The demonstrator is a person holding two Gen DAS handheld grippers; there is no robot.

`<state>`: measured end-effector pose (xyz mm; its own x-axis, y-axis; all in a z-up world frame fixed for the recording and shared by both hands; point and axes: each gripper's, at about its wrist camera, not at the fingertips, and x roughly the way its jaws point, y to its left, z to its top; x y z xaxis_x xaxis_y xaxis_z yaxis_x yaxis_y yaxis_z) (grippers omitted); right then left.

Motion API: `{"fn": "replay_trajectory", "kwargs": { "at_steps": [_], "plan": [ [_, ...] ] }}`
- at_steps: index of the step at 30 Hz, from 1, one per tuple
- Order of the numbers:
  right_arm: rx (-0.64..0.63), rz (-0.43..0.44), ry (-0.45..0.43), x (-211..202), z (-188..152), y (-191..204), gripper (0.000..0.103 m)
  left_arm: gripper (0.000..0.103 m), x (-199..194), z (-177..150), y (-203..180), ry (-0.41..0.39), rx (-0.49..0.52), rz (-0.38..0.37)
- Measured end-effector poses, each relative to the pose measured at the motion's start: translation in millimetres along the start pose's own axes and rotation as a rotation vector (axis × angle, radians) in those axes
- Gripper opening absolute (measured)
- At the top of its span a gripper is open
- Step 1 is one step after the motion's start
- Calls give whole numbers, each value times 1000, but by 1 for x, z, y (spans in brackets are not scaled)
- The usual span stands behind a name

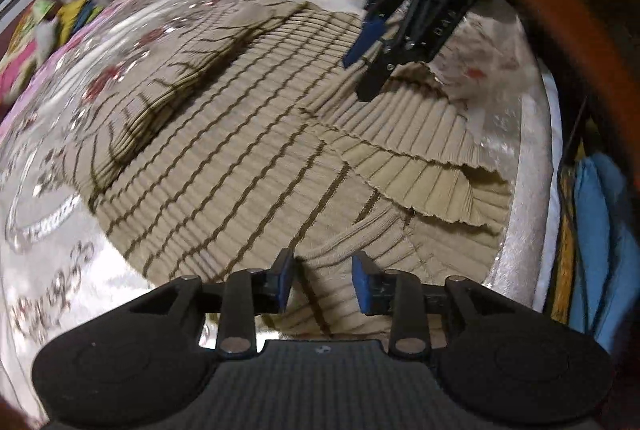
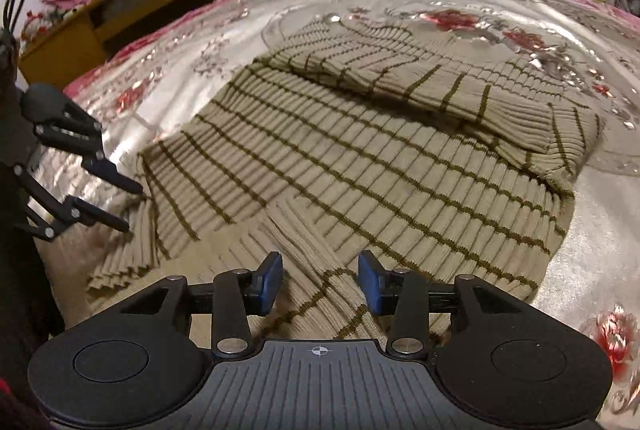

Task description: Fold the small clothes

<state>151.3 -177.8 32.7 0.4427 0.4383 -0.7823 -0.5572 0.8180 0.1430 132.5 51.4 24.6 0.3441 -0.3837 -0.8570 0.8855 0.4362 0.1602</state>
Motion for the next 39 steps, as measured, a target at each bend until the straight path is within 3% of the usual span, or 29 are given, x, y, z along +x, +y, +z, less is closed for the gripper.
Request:
{"fn": "replay_trajectory", "kwargs": {
  "at_steps": [8,10,12,15,17,18,20,21,25,30,39],
  "plan": [
    [-53,33,44,9,3,2,43,38,23,17,-7,86,161,-30],
    [-71,40,54,10,5,3,43,33,23,18,-8,100,155,-39],
    [-84,46,65,12,6,3,43,19,23,17,-8,106,122,-60],
    [-78,62,79,14,10,1,41,15,19,12,-10,86,73,-52],
    [-80,72,83,13,12,1,29,13,14,8,-7,64,11,-48],
    [-77,80,84,13,13,1,26,12,11,6,-4,48,-32,-47],
    [-66,90,84,11,13,1,9,11,4,0,5,6,-128,-43],
    [-57,91,79,9,13,1,8,11,-1,-3,9,-20,-182,-39],
    [30,80,9,-5,15,-6,6,11,-20,-16,27,-134,-363,3],
    [179,66,-142,-29,15,-23,6,11,-36,-32,60,-312,-622,68],
    [534,22,-474,-53,1,-76,6,10,-40,-44,106,-611,-885,185]
  ]
}}
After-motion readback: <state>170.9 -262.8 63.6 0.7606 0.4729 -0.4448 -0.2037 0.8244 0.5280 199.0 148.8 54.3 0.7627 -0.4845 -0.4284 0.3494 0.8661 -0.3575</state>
